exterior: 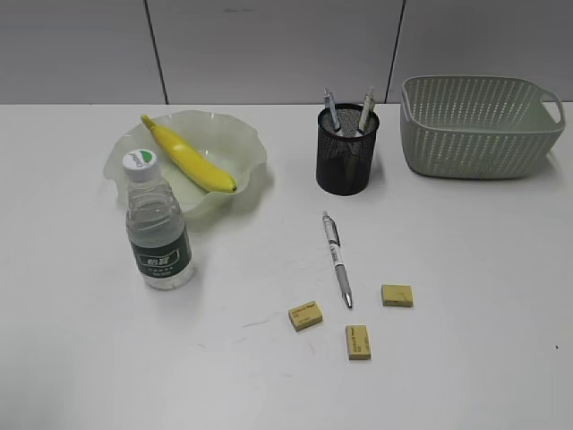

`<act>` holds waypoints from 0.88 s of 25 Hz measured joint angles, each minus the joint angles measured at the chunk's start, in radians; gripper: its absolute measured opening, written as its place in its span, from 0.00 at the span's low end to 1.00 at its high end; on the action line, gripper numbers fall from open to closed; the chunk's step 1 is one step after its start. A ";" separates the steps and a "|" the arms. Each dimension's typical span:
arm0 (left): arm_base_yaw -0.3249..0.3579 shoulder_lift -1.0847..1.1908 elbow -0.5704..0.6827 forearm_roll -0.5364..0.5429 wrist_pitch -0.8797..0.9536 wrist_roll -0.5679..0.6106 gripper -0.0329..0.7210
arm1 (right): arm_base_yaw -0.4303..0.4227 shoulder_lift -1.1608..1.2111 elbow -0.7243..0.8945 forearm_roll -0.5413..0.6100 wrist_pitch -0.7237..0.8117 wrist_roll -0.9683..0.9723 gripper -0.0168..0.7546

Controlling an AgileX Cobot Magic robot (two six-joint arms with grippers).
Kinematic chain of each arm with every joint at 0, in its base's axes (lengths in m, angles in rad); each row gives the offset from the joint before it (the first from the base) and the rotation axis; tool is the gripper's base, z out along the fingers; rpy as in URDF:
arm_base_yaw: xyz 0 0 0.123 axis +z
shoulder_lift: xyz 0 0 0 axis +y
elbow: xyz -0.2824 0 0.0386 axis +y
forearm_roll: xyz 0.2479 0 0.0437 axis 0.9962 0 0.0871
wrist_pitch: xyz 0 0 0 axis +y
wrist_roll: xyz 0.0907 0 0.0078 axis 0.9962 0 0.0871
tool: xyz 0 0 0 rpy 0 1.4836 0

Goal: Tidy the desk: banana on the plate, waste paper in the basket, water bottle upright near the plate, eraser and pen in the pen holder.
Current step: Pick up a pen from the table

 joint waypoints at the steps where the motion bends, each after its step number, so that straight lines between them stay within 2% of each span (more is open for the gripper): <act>1: 0.000 -0.050 0.021 -0.015 0.023 0.009 0.37 | 0.000 0.000 0.000 0.000 0.000 0.000 0.38; 8: 0.000 -0.283 0.129 -0.187 0.045 0.214 0.37 | 0.000 0.000 0.000 0.000 -0.001 0.000 0.38; 15: 0.000 -0.297 0.132 -0.214 0.042 0.231 0.37 | 0.000 0.000 0.000 0.000 -0.006 0.000 0.38; 18: 0.001 -0.300 0.132 -0.215 0.041 0.231 0.37 | 0.000 0.039 -0.014 0.002 -0.061 0.000 0.38; 20: 0.024 -0.316 0.132 -0.217 0.038 0.231 0.37 | 0.000 0.139 -0.021 0.013 -0.134 0.000 0.38; 22: 0.076 -0.343 0.132 -0.216 0.038 0.231 0.37 | 0.000 0.292 -0.028 0.035 -0.214 0.000 0.38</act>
